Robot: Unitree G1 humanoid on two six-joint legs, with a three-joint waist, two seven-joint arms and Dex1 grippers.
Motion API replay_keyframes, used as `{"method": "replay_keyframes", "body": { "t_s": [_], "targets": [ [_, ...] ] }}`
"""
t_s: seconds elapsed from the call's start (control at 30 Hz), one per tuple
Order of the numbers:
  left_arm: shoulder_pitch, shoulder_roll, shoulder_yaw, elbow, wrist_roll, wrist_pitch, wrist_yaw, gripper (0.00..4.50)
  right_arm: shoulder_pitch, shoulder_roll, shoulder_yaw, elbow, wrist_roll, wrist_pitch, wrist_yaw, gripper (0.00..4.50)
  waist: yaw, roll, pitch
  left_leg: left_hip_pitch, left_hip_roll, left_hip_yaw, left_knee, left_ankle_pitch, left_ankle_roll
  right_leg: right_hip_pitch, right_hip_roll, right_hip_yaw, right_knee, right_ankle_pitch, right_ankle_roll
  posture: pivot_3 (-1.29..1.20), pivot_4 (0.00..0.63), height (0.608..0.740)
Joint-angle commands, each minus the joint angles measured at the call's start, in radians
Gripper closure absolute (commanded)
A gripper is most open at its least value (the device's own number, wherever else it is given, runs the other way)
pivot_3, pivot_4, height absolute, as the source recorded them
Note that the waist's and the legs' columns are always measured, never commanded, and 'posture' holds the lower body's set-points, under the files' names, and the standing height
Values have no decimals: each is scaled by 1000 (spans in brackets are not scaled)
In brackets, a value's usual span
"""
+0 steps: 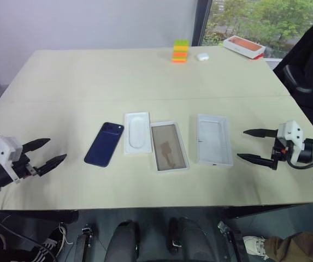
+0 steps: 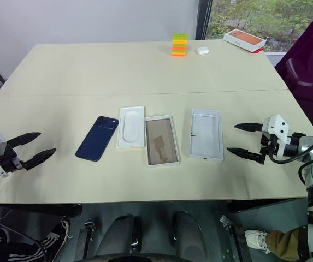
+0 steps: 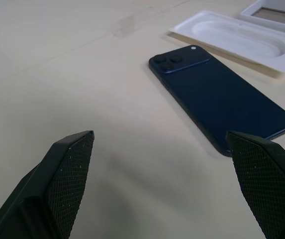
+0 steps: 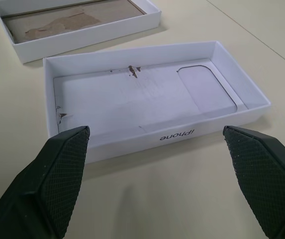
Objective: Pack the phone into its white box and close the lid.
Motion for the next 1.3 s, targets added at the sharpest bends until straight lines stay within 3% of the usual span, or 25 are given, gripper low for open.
{"method": "replay_keyframes", "body": {
  "t_s": [0.03,0.3,0.43,0.63,0.83,0.9,0.97,1.07,1.3],
  "targets": [
    [0,5,29,-44,-23,13,20,39,-21,-14,-29,-14,12,2,-6,0,0,0,0,0,0,0,0,0,0,0,0,0,0,0,0,0,150,740],
    [3,27,8,-75,-17,96,27,39,-26,-14,-24,-10,7,-2,-6,0,-1,0,0,0,0,0,0,0,0,0,0,0,0,0,0,0,150,740],
    [-20,52,-21,-158,-41,295,73,39,-51,1,-18,-45,27,60,-19,0,-1,0,0,0,0,0,0,0,0,0,0,0,0,0,1,0,150,740],
    [-104,116,-85,-368,-197,726,124,39,-72,28,-29,-151,82,178,-46,0,1,0,0,0,0,-1,0,0,0,0,0,0,0,0,1,0,150,740],
    [-236,26,-90,-508,-310,958,315,39,-81,61,-2,-233,60,203,-95,0,-3,-1,0,0,-1,-2,2,0,0,2,0,2,0,1,2,0,150,740],
    [-188,-8,-188,-562,-156,830,395,39,-83,79,10,-277,52,199,-118,0,-9,0,0,0,-1,-1,1,0,0,2,0,2,0,2,1,0,150,740],
    [-203,-114,-163,-563,-206,900,511,39,-84,87,15,-301,57,209,-127,0,-8,0,0,1,-1,-1,1,0,0,2,0,3,0,2,1,0,150,740],
    [-199,-162,-185,-593,-161,877,564,39,-76,88,17,-314,54,213,-127,0,-5,-2,0,1,0,-2,2,1,-1,2,2,4,1,2,1,0,150,740],
    [-314,-328,-145,-603,-283,1045,756,39,-83,94,30,-316,45,200,-129,0,2,-2,0,1,-1,-3,3,1,-1,4,2,4,0,2,2,0,150,740]
  ]
}}
